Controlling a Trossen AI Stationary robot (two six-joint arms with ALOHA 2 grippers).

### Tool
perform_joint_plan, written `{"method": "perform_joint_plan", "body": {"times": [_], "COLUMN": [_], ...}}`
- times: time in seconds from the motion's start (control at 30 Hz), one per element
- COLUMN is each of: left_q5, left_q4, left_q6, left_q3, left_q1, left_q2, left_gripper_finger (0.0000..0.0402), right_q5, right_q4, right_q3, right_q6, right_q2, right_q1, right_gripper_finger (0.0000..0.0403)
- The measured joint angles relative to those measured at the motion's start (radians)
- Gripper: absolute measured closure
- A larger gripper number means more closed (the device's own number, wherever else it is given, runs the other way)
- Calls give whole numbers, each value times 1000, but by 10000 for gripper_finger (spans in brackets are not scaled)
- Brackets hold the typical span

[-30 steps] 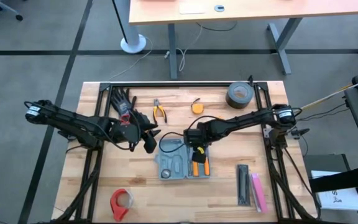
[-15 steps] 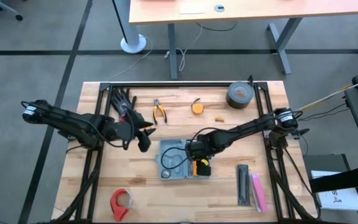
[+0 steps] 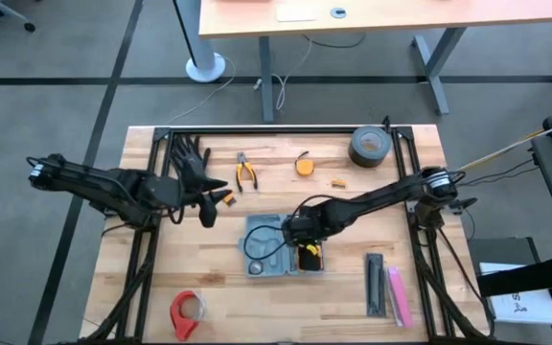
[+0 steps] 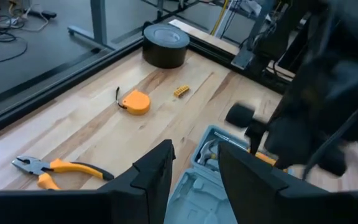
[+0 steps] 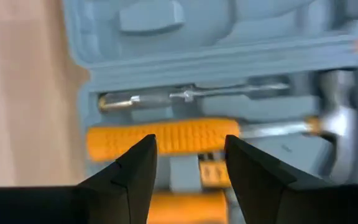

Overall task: Prefit tool cases
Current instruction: Put the hammer into the gray tool box, then put the screwdriver bits into the gray tool box

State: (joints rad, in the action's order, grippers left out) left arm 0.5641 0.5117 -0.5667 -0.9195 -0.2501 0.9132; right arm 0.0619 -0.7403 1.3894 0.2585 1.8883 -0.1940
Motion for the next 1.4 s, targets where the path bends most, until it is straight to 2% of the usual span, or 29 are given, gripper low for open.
{"method": "perform_joint_plan", "body": {"times": [0.07,0.23,0.33,0.53,0.8,1.07,1.4], "left_q5": [0,-37,-59,-59,-59,-59,-50], "left_q4": [0,9,12,12,13,-1,-55], "left_q6": [0,-6,-9,-9,4,-3,-16], "left_q3": [0,-1,-1,-1,-2,-2,-2], "left_q1": [0,-1,-2,-2,-2,-2,-2], "left_q2": [-5,-4,-1,-1,20,99,153], "left_gripper_finger": [267,262,263,269,265,266,276], "right_q5": [51,73,64,-17,-63,-96,-101], "right_q4": [52,41,34,16,-28,-102,-177], "right_q3": [-26,-15,-3,9,10,9,4], "right_q6": [-18,-25,-26,-29,-27,-34,-111], "right_q2": [62,130,104,-11,-100,-106,-115], "right_q1": [0,7,7,7,10,29,141], "right_gripper_finger": [240,256,264,272,268,274,290]}}
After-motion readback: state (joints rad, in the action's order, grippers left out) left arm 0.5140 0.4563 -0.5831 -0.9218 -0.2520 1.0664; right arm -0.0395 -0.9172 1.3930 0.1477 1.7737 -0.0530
